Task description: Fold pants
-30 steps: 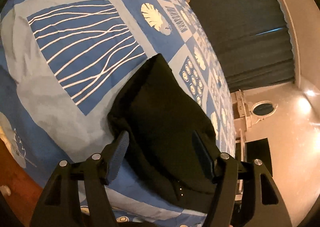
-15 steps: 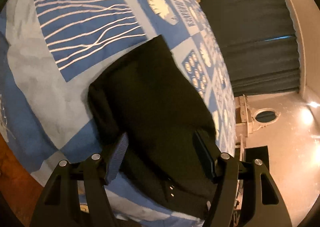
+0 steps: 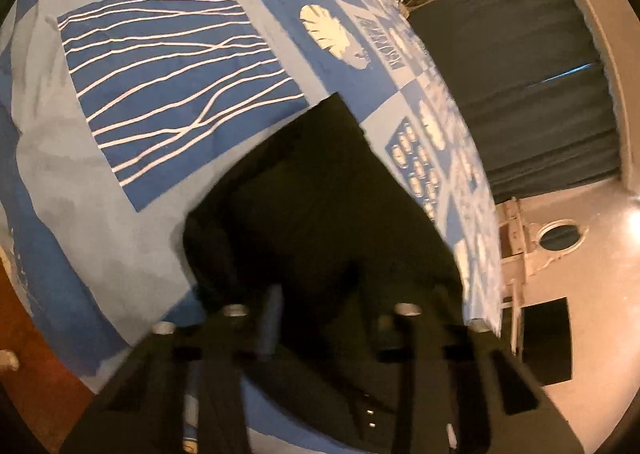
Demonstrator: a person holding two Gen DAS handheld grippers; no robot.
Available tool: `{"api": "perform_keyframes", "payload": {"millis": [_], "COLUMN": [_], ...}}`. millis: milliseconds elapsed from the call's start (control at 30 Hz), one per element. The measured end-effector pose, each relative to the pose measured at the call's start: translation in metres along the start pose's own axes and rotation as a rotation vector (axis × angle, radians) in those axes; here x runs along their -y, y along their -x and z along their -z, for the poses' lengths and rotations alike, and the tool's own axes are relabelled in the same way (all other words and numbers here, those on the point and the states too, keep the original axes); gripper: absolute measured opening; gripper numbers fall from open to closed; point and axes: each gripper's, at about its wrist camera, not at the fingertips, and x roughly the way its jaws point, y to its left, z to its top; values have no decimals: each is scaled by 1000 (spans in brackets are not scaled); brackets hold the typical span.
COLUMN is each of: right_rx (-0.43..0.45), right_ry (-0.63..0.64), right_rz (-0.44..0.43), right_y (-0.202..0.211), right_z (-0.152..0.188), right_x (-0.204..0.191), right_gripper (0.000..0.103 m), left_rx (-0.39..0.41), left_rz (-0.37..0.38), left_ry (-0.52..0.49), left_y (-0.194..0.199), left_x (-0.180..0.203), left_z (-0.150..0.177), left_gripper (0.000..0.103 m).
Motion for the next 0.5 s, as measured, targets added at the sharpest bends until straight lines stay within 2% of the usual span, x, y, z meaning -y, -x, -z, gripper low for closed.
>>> {"api": "perform_keyframes", "payload": {"millis": [100, 233, 400, 500], "right_rx": [28, 77, 123, 118], "right_ry": [-22, -67, -132, -141], "right_rz": [24, 39, 30, 25], "right_y": [-6, -8, -1, -6], "right_z": [-4, -5, -1, -5], "right_x": [-2, 1, 15, 20], "right_gripper": [80, 77, 53, 49], "left_rx": [-8, -12, -16, -20], "left_rz": [30, 36, 52, 52], "left_ry": [90, 99, 125, 118], "left_y": [-2, -1, -1, 1], "left_x": [-17, -20, -26, -30], "left_z": [-1, -1, -2, -1], "left_gripper": [23, 23, 22, 22]}}
